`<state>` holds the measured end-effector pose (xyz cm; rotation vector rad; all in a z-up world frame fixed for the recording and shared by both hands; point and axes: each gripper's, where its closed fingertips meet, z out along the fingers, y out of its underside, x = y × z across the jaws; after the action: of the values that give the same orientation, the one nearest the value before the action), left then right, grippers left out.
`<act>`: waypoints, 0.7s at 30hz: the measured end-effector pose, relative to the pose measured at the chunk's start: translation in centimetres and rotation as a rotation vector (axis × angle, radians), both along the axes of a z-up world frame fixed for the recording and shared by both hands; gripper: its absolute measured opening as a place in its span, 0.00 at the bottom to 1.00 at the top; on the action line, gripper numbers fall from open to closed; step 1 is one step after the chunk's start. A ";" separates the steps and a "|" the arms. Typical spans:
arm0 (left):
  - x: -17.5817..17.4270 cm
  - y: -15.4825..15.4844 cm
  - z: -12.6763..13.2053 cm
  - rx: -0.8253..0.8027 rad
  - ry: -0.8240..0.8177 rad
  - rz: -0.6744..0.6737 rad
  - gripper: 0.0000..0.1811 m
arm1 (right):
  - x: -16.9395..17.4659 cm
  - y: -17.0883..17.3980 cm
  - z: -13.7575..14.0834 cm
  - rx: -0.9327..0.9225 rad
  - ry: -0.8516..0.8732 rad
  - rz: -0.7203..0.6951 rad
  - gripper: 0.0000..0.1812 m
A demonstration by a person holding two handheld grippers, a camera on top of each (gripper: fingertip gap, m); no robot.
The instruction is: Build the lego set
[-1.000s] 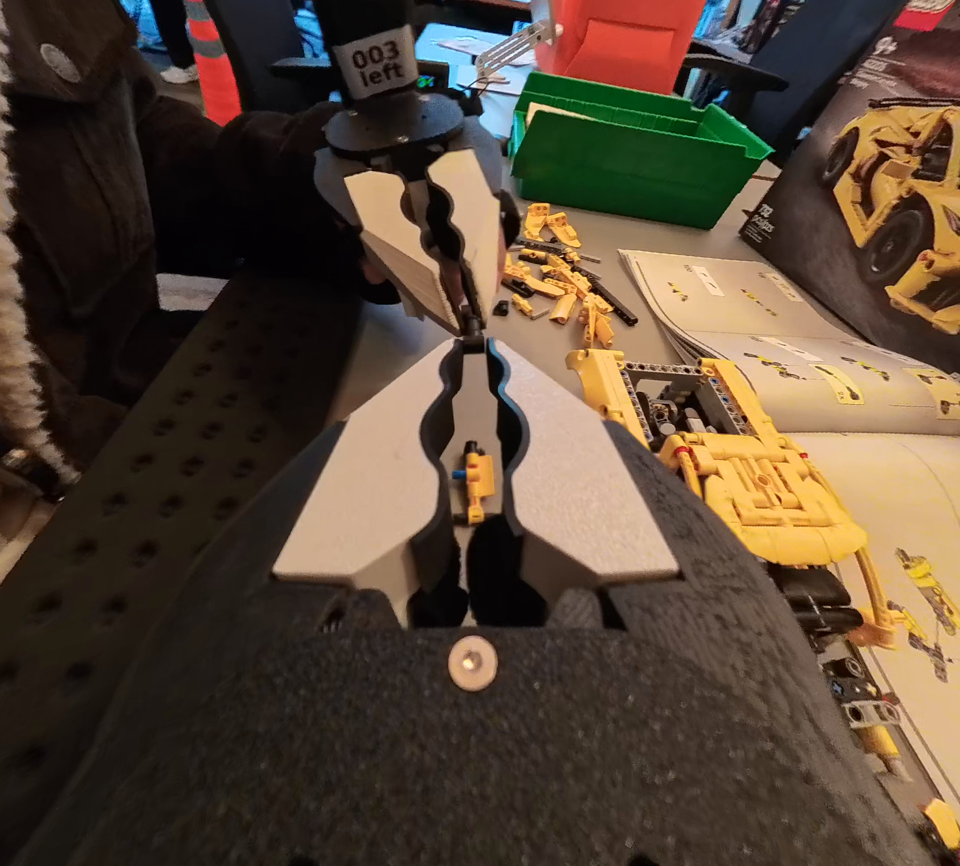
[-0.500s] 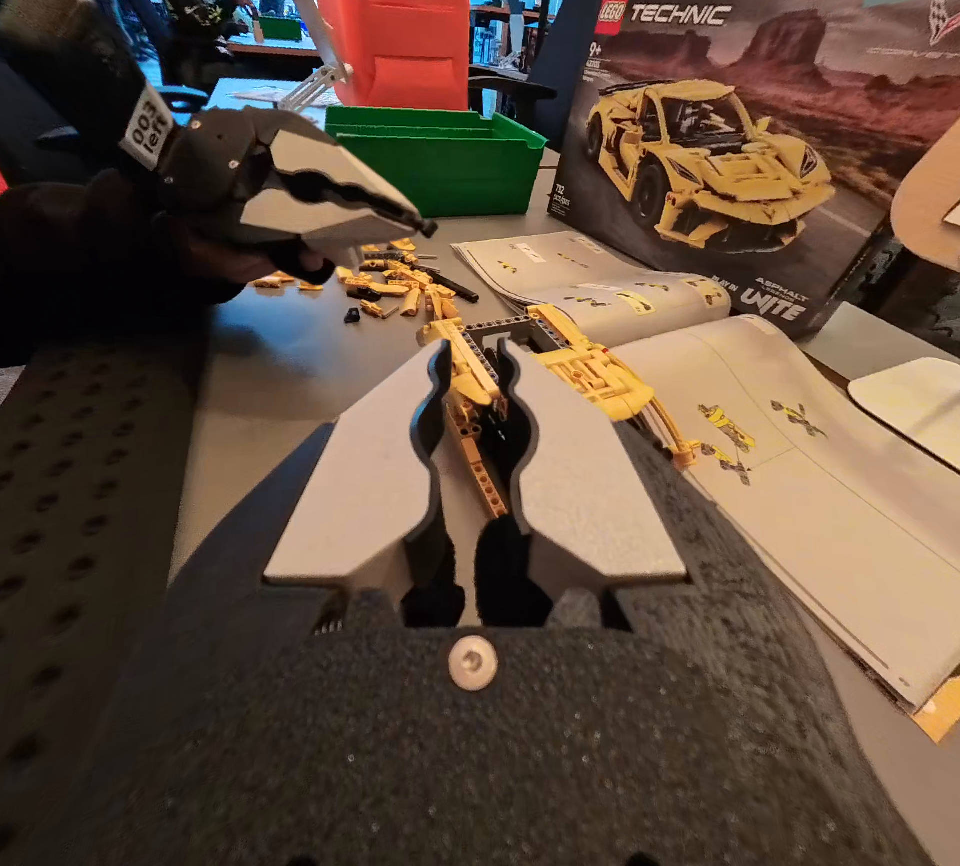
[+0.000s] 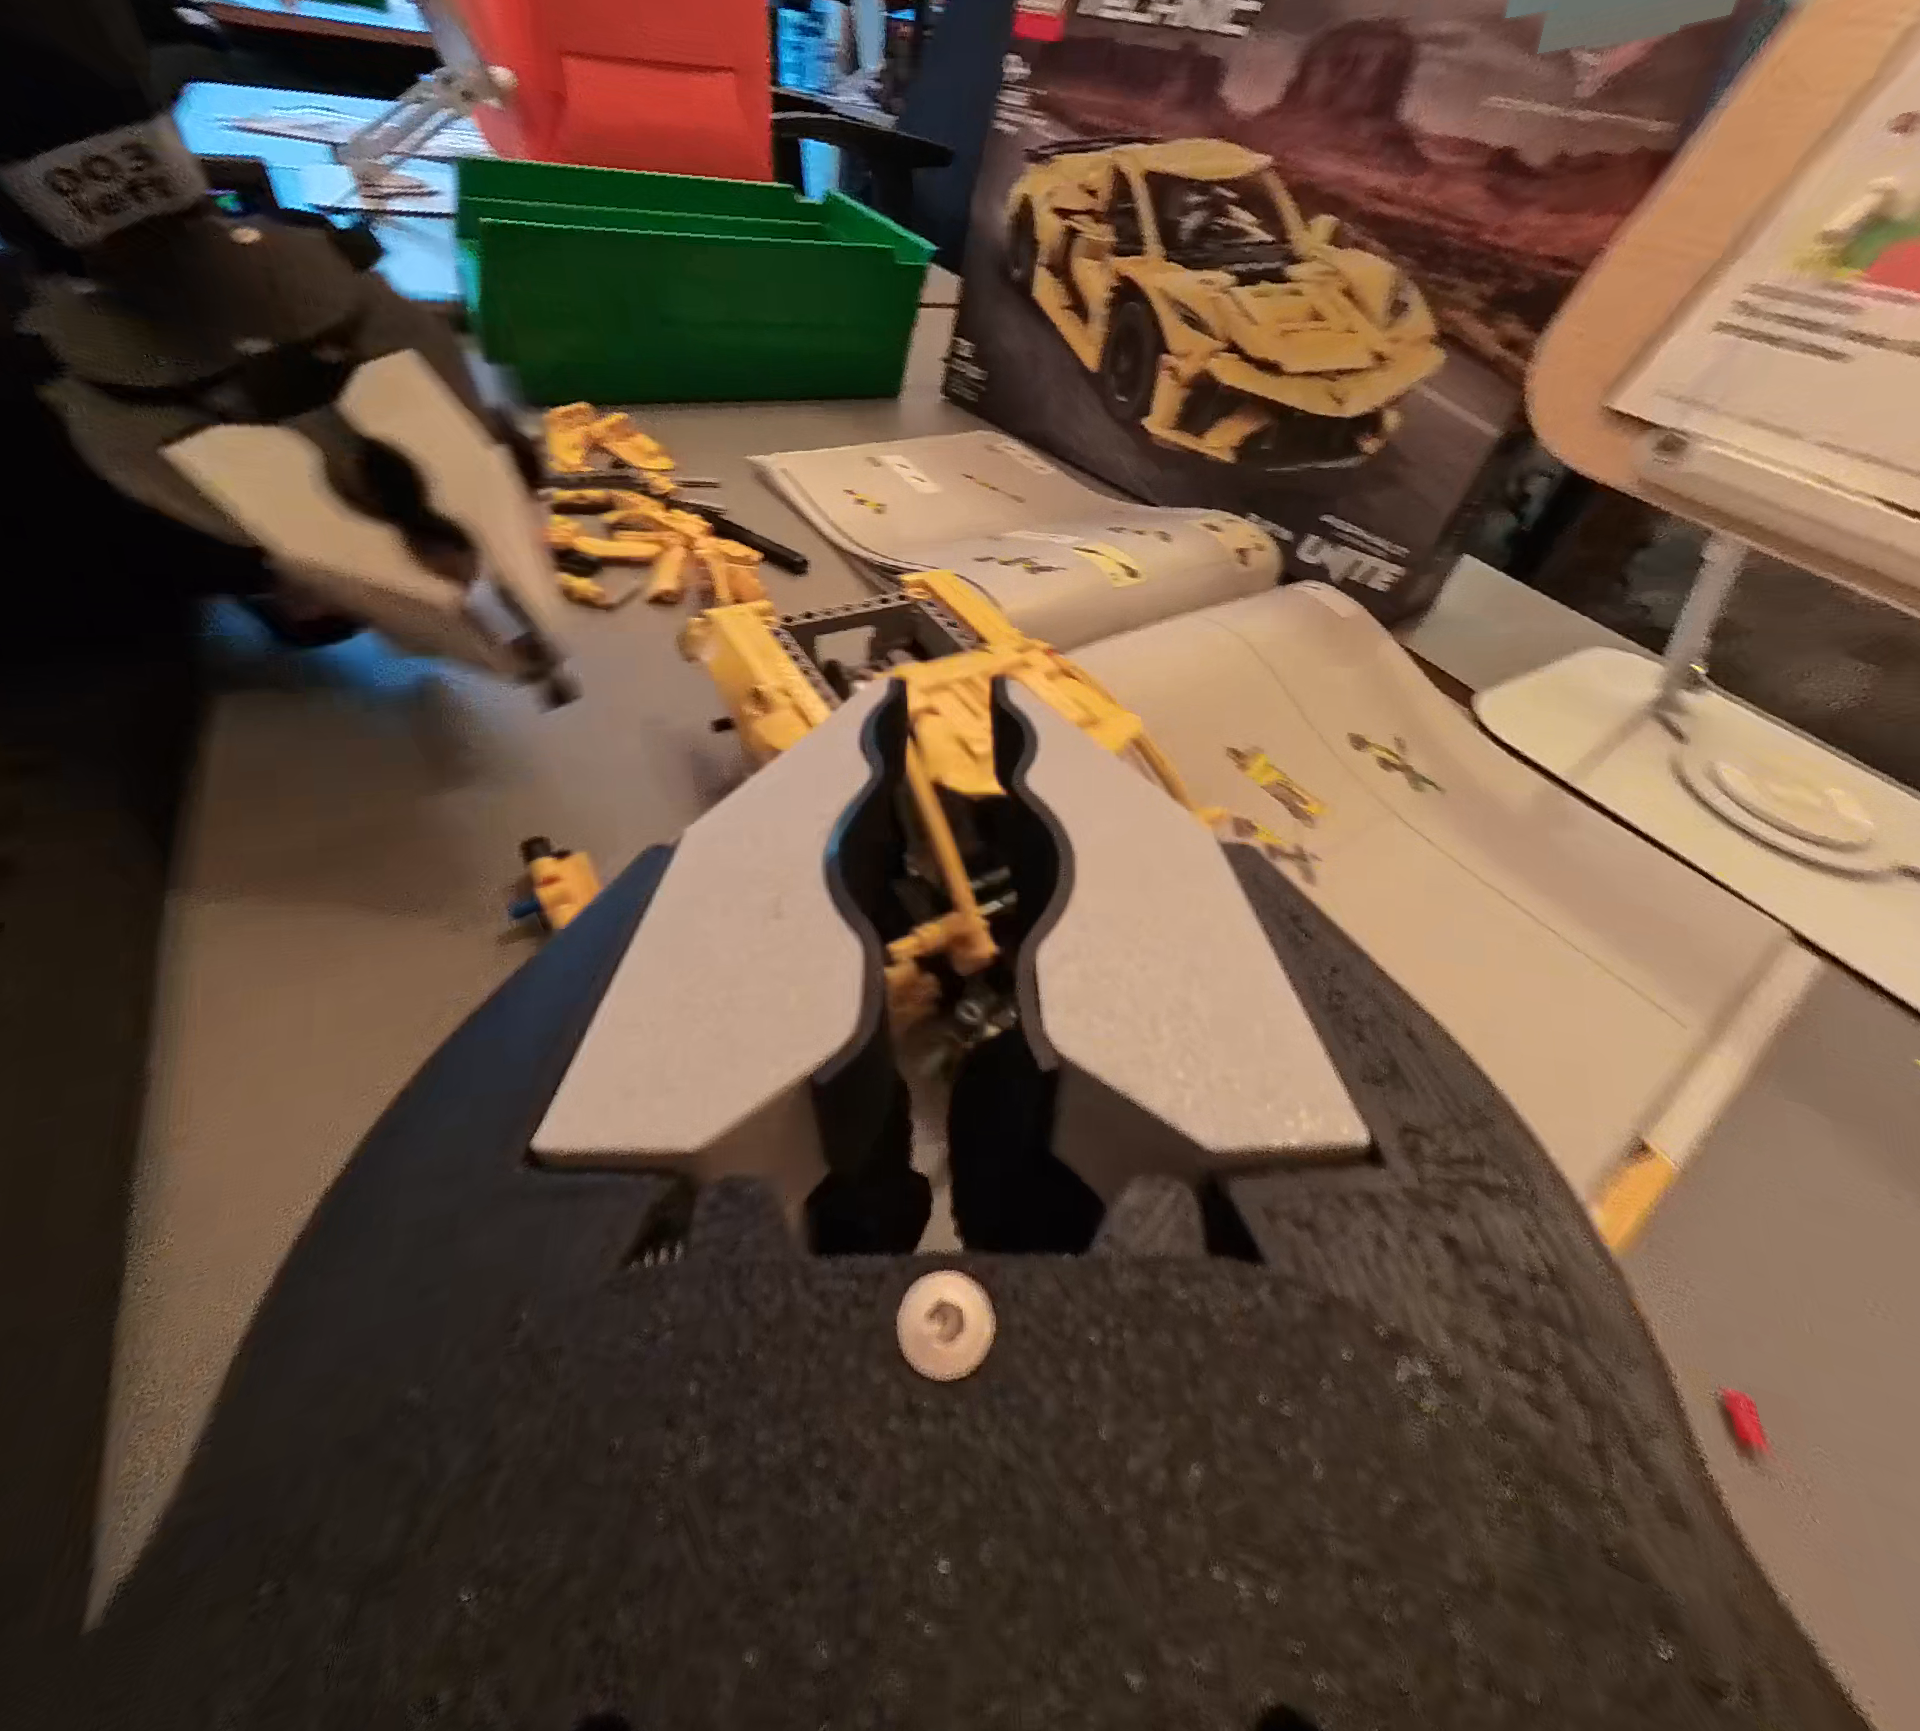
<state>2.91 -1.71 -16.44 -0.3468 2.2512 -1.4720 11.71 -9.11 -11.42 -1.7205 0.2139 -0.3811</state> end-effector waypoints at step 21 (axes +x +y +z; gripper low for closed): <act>-3.5 -1.7 -6.2 0.283 0.186 -0.151 0.03 | -6.8 -7.4 -10.6 -0.483 0.254 0.164 0.11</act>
<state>-0.61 -3.37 -22.69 -0.2379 2.6445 -1.2075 4.87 -16.50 -21.98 -2.2474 0.1704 -0.0915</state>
